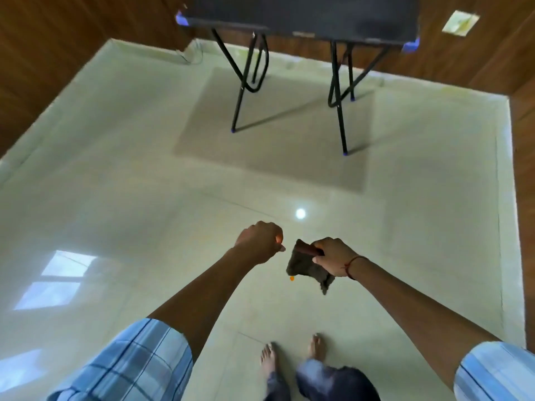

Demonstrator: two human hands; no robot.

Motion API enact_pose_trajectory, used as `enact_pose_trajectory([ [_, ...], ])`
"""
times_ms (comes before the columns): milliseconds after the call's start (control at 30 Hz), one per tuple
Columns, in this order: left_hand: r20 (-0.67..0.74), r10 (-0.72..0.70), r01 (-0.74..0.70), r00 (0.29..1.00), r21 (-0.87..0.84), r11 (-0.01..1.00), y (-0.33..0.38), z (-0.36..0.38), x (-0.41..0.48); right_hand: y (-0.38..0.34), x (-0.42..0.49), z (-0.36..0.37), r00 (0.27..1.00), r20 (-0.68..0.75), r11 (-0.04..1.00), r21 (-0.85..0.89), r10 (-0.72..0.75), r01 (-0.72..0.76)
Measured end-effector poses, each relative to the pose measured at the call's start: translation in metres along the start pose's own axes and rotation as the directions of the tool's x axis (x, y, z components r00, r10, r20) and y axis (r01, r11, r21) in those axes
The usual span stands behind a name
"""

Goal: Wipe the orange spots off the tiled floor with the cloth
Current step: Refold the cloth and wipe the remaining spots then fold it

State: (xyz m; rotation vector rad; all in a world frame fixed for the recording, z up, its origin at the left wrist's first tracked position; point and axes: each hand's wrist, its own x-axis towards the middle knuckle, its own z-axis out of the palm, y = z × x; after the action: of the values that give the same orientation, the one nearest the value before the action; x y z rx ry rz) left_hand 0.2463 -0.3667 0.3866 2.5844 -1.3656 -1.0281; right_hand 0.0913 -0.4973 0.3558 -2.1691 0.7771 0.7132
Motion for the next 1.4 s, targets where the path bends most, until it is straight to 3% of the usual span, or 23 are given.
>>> enact_pose_trajectory([
  [67,0.06,-0.002,0.002,0.998,-0.01,1.0,-0.019,0.055,0.045,0.048,0.052,0.029,0.997,0.01,0.996,-0.035,0.081,-0.081],
  [233,0.191,0.018,-0.015,0.981,-0.021,1.0,-0.065,0.207,0.174,0.17,0.191,0.099,0.964,-0.138,0.973,0.03,0.229,-0.227],
  [333,0.183,0.003,0.0,0.983,-0.021,1.0,-0.092,0.295,0.248,0.235,0.272,0.133,0.92,-0.363,0.989,0.028,0.144,-0.144],
  [433,0.137,0.012,-0.007,0.991,-0.036,0.999,-0.114,0.386,0.318,0.305,0.344,0.18,0.827,-0.562,0.988,-0.138,-0.018,-0.073],
  [567,0.054,0.103,-0.105,0.993,0.039,0.994,-0.142,0.466,0.385,0.384,0.39,0.262,0.917,-0.398,0.931,-0.317,0.042,-0.18],
  [633,0.023,0.147,-0.148,0.989,0.094,0.984,-0.156,0.499,0.416,0.416,0.409,0.301,0.94,-0.341,0.918,-0.375,-0.01,-0.127],
  [767,-0.08,0.254,-0.236,0.964,0.19,0.953,-0.182,0.535,0.466,0.435,0.463,0.317,0.885,-0.436,0.916,-0.401,-0.166,-0.026],
  [933,-0.232,0.385,-0.302,0.893,0.325,0.896,-0.205,0.554,0.487,0.452,0.494,0.339,0.82,-0.554,0.93,-0.359,-0.146,-0.077],
  [1100,-0.196,0.398,-0.316,0.896,0.346,0.883,-0.212,0.551,0.487,0.439,0.523,0.318,0.731,-0.664,0.935,-0.137,0.158,-0.326],
  [1167,-0.208,0.347,-0.278,0.915,0.299,0.913,-0.214,0.556,0.478,0.418,0.517,0.336,0.748,-0.656,0.939,-0.185,0.1,-0.289],
  [1267,-0.206,0.311,-0.245,0.928,0.292,0.924,-0.217,0.567,0.471,0.409,0.456,0.407,0.826,-0.55,0.938,-0.337,-0.123,-0.084],
  [1333,-0.216,0.307,-0.237,0.927,0.297,0.925,-0.218,0.569,0.471,0.428,0.439,0.416,0.816,-0.557,0.942,-0.332,-0.154,-0.049],
  [1400,-0.24,0.333,-0.254,0.912,0.309,0.917,-0.219,0.572,0.474,0.428,0.471,0.38,0.791,-0.609,0.95,-0.279,-0.064,-0.139],
])
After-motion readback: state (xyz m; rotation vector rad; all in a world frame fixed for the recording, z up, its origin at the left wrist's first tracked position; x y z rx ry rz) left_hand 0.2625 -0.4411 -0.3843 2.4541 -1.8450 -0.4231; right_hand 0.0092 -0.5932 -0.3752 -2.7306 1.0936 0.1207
